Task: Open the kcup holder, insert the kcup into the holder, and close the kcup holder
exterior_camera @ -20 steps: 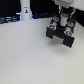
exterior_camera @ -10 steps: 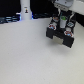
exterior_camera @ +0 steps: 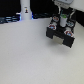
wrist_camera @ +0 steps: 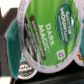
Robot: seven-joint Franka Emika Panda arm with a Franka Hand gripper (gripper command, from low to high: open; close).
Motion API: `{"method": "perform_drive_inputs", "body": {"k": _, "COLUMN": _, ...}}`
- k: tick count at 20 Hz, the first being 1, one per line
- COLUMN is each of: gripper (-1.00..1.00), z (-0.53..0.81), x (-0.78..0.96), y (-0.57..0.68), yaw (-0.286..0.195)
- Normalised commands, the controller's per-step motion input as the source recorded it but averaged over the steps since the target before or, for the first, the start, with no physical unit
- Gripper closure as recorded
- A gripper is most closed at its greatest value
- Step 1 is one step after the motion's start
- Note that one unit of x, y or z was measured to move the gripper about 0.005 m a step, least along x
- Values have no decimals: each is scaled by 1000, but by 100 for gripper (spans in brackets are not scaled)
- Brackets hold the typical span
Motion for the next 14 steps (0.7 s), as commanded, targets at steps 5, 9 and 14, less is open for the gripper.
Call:
{"method": "perform_drive_inputs", "body": {"k": 5, "gripper": 100, "z": -80, "x": 1, "y": -44, "yaw": -9}}
{"method": "perform_drive_inputs", "body": {"k": 9, "gripper": 100, "z": -129, "x": 33, "y": -35, "yaw": -6}}
{"method": "perform_drive_inputs", "body": {"k": 14, "gripper": 100, "z": -120, "x": 51, "y": -30, "yaw": -15}}
